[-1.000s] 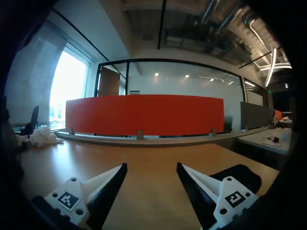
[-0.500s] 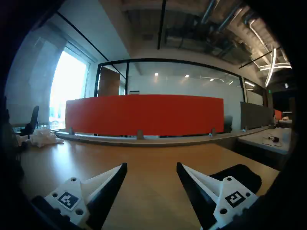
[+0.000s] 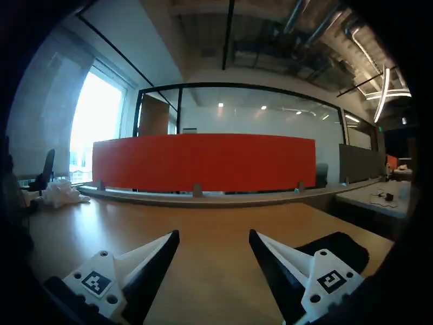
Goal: Fold towel
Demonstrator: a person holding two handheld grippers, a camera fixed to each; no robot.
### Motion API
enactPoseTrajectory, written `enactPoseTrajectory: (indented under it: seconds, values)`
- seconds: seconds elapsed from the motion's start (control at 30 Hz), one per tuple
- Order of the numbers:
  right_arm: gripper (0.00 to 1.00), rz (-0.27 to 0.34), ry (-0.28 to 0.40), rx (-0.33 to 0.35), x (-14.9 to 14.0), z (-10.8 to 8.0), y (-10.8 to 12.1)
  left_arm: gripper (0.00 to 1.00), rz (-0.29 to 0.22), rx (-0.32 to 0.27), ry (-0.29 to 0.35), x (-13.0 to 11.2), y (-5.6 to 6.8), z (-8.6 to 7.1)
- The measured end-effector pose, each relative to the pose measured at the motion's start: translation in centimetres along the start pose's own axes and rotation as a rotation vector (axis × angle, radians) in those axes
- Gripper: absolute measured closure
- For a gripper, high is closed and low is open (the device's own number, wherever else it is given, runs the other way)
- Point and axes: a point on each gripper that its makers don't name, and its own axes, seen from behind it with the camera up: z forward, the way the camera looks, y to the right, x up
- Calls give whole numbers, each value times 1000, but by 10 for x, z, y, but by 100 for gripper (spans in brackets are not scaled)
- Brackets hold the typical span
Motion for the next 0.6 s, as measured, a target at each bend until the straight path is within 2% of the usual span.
enactPoseTrajectory:
  seconds: [0.6]
  values:
    - [1, 0, 0, 0, 1, 0, 0, 4, -1, 0, -1, 2, 0, -1]
